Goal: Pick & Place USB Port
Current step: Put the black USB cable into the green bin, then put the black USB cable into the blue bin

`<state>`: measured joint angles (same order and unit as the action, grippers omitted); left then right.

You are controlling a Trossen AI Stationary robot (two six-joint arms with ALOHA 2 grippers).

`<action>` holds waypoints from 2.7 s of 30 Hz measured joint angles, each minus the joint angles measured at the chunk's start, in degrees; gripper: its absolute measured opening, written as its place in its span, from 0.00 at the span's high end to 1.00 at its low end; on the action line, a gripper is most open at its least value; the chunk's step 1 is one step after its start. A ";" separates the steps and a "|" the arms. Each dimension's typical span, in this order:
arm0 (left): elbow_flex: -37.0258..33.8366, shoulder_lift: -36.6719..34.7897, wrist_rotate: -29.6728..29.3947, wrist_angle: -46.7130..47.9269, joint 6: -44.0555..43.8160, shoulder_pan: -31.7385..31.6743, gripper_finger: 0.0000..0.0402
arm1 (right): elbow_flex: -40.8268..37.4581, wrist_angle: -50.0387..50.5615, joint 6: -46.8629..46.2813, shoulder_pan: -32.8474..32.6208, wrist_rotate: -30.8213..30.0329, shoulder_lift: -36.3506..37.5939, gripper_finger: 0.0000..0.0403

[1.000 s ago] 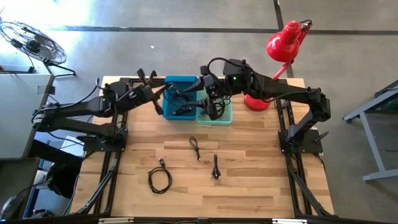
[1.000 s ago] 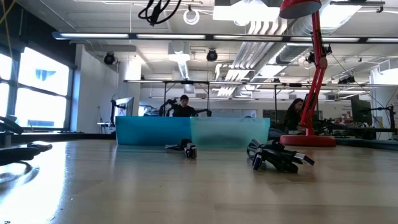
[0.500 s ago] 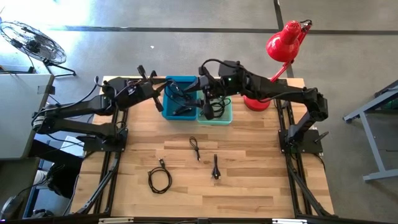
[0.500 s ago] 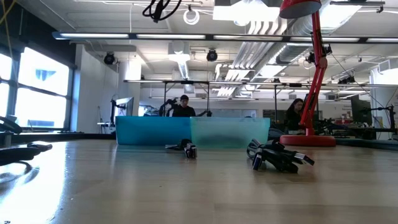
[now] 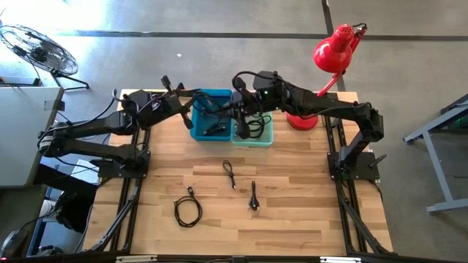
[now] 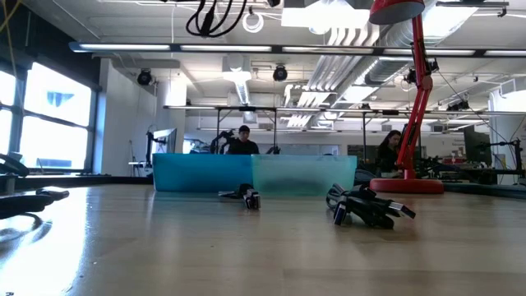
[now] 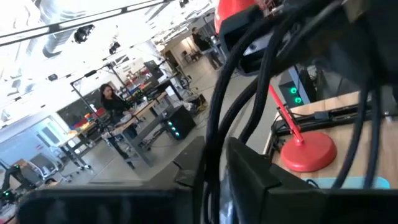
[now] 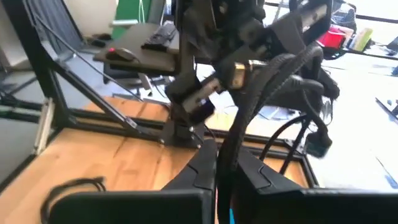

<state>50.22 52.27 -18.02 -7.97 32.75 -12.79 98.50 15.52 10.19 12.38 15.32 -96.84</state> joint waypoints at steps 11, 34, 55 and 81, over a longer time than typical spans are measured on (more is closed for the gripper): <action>0.00 -4.13 -0.76 4.01 1.73 0.04 0.69 | 0.00 5.69 4.32 2.06 -6.80 1.99 0.99; 0.00 -14.98 -6.43 29.35 5.79 0.04 0.65 | 0.02 39.26 3.56 12.43 -17.11 -4.49 0.99; 0.00 -14.95 -3.51 38.62 -0.23 0.04 0.65 | 0.00 39.04 1.99 12.40 -14.28 -15.93 0.69; 1.68 -13.43 35.87 52.31 -27.24 0.09 0.65 | 0.00 43.41 -14.00 10.99 8.07 4.41 0.38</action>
<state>51.90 38.84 17.85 44.34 5.51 -12.71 98.50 58.93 -3.81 23.37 23.40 -92.42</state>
